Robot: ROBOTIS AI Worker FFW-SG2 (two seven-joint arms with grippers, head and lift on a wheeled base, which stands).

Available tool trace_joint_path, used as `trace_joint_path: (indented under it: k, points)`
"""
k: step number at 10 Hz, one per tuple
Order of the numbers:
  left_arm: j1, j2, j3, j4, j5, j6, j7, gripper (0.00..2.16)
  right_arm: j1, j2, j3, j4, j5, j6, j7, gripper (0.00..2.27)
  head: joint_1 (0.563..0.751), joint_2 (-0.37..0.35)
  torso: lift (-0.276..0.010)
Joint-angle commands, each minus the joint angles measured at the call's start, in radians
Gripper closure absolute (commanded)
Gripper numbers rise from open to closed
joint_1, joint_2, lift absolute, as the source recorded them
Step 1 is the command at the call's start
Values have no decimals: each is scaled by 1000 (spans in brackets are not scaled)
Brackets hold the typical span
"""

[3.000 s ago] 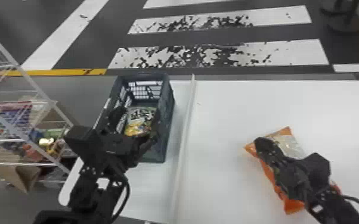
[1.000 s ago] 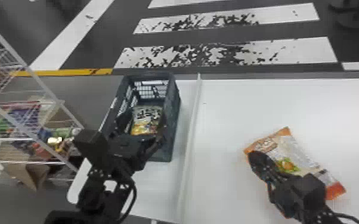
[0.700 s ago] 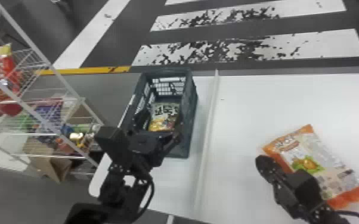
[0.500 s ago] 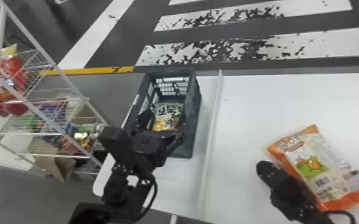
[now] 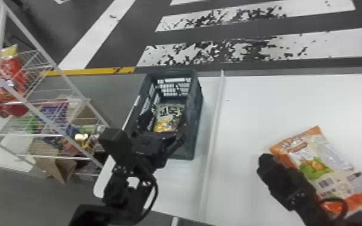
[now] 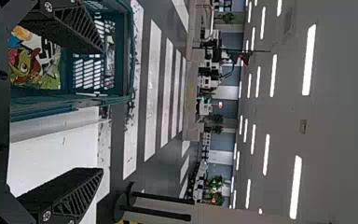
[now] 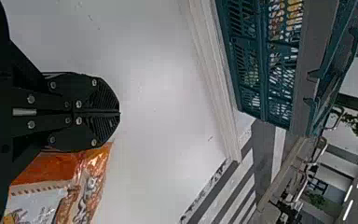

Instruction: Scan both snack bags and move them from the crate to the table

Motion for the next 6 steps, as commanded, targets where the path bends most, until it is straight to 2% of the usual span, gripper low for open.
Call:
trace_joint_path:
  k: [1, 6]
  points:
    - [-3, 0, 0, 0, 2, 0, 0, 100, -12, -2, -5, 1, 0, 23, -1, 2246, 695, 350, -88]
    - [-5, 2, -3, 0, 3, 3, 0, 100, -53, -2, -56, 18, 0, 42, -9, 2246, 695, 314, -88]
